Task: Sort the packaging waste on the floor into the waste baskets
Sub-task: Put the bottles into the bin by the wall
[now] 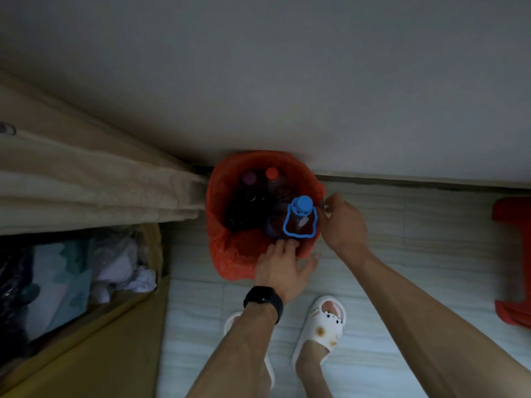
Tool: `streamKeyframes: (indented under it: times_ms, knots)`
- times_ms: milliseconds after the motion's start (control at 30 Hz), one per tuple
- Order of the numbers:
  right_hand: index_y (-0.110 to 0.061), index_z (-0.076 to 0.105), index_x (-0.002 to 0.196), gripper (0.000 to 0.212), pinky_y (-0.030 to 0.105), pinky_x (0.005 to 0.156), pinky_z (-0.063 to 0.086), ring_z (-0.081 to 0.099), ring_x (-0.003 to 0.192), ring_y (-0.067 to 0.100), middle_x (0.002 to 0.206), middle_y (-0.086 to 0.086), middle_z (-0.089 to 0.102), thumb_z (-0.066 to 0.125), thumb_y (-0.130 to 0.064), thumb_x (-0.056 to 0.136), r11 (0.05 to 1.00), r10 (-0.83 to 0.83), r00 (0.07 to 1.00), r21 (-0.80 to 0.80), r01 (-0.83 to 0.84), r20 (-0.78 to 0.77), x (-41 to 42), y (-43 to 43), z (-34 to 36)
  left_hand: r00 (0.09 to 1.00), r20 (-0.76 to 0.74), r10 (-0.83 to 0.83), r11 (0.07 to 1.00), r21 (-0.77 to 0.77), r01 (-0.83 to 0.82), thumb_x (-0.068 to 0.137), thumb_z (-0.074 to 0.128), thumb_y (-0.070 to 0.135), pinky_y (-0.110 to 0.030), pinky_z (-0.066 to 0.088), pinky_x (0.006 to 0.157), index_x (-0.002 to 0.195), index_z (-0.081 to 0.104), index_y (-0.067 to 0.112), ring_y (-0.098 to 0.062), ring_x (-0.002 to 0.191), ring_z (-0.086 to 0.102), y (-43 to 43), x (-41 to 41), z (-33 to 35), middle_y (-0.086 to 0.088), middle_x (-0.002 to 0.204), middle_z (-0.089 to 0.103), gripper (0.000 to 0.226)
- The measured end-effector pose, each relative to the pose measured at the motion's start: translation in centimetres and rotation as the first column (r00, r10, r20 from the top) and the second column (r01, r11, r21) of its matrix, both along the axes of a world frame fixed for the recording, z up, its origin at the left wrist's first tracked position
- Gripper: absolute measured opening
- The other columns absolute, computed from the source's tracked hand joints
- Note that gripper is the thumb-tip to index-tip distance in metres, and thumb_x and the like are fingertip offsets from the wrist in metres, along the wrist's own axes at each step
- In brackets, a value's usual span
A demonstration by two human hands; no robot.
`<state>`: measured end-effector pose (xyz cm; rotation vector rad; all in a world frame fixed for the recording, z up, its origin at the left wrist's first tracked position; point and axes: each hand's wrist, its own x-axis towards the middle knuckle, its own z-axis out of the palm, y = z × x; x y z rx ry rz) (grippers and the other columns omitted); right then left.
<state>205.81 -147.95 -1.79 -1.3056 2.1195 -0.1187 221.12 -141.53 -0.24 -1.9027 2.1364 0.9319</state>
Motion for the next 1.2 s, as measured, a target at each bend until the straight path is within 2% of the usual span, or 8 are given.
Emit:
streamKeyframes:
  times_ms: [133,300,400,467,600,833,1000,1200]
  knots:
    - [-0.013,0.059,0.099,0.039,0.038,0.072,0.047,0.065,0.095,0.037,0.098,0.015,0.069,0.058,-0.051,0.093,0.996,0.089,0.990,-0.011,-0.091,-0.109,-0.3,-0.9,0.2,0.963,0.199,-0.182,0.980,-0.048,0.195,0.051,0.086,0.036,-0.029,0.047,0.046,0.073,0.068,0.020,-0.022,0.057,0.062,0.0,-1.1,-1.3,0.001,0.065,0.062,0.033]
    - [-0.007,0.056,0.104,0.033,0.036,0.068,0.039,0.064,0.095,0.038,0.101,0.019,0.068,0.056,-0.039,0.097,0.990,0.136,0.979,-0.007,-0.139,-0.149,0.0,-1.8,-0.5,0.936,0.200,-0.289,0.934,-0.155,0.322,0.060,0.075,0.021,-0.024,0.044,0.045,0.060,0.063,0.017,-0.021,0.048,0.058,-0.7,-1.1,-1.4,0.001,0.054,0.058,0.012]
    - [-0.003,0.057,0.103,0.027,0.035,0.067,0.037,0.064,0.092,0.039,0.098,0.021,0.069,0.054,-0.029,0.099,0.995,0.081,0.993,-0.054,-0.086,-0.082,0.1,-1.7,-0.6,0.941,0.179,-0.287,0.929,-0.189,0.319,0.056,0.083,0.017,-0.026,0.044,0.048,0.062,0.063,0.018,-0.022,0.049,0.057,0.2,-0.3,-1.2,0.001,0.057,0.057,0.021]
    - [-0.002,0.060,0.101,0.025,0.036,0.067,0.039,0.065,0.088,0.040,0.093,0.022,0.070,0.052,-0.027,0.100,0.994,0.072,0.996,-0.075,-0.075,-0.048,-0.3,-1.6,-0.6,0.935,0.185,-0.301,0.913,-0.227,0.339,0.066,0.069,0.014,-0.028,0.045,0.050,0.063,0.065,0.017,-0.022,0.050,0.056,0.5,0.0,-1.2,0.000,0.059,0.056,0.007]
    - [-0.005,0.064,0.096,0.025,0.036,0.070,0.044,0.067,0.083,0.037,0.085,0.016,0.072,0.055,-0.028,0.099,0.991,-0.008,0.998,-0.132,0.016,0.065,-1.4,-0.8,-1.2,0.929,0.168,-0.329,0.890,-0.273,0.365,0.072,0.043,0.014,-0.030,0.044,0.052,0.069,0.069,0.020,-0.023,0.051,0.055,0.9,-0.2,-1.5,0.001,0.064,0.057,0.026]
    - [-0.008,0.059,0.104,0.020,0.036,0.072,0.051,0.068,0.081,0.032,0.092,0.008,0.071,0.061,-0.027,0.096,0.943,-0.230,0.934,-0.176,0.283,0.273,-0.6,0.4,-1.7,0.911,0.178,-0.373,0.883,-0.234,0.407,0.074,0.041,0.016,-0.033,0.047,0.056,0.113,0.073,0.021,-0.025,0.073,0.057,3.4,-0.4,-2.0,0.003,0.093,0.063,0.050]
    - [-0.022,0.046,0.142,0.047,0.043,0.074,0.052,0.064,0.092,0.039,0.126,0.011,0.056,0.051,-0.018,0.096,0.957,0.260,0.962,-0.153,-0.245,0.086,-1.0,1.9,-1.1,0.933,0.179,-0.312,0.950,0.080,0.302,0.059,0.073,0.030,-0.038,0.049,0.065,0.111,0.072,0.016,-0.027,0.085,0.057,4.3,-2.5,-1.3,0.000,0.105,0.062,0.054]
    - [-0.014,0.039,0.148,0.054,0.046,0.081,0.053,0.063,0.108,0.040,0.149,0.009,0.044,0.054,-0.023,0.097,0.931,0.366,0.929,0.029,-0.365,-0.050,-1.3,4.9,1.7,0.946,0.073,-0.317,0.935,0.191,0.298,0.084,0.053,0.016,-0.043,0.040,0.097,0.123,0.058,0.015,-0.029,0.123,0.045,4.1,-0.2,1.7,-0.006,0.131,0.049,0.039]
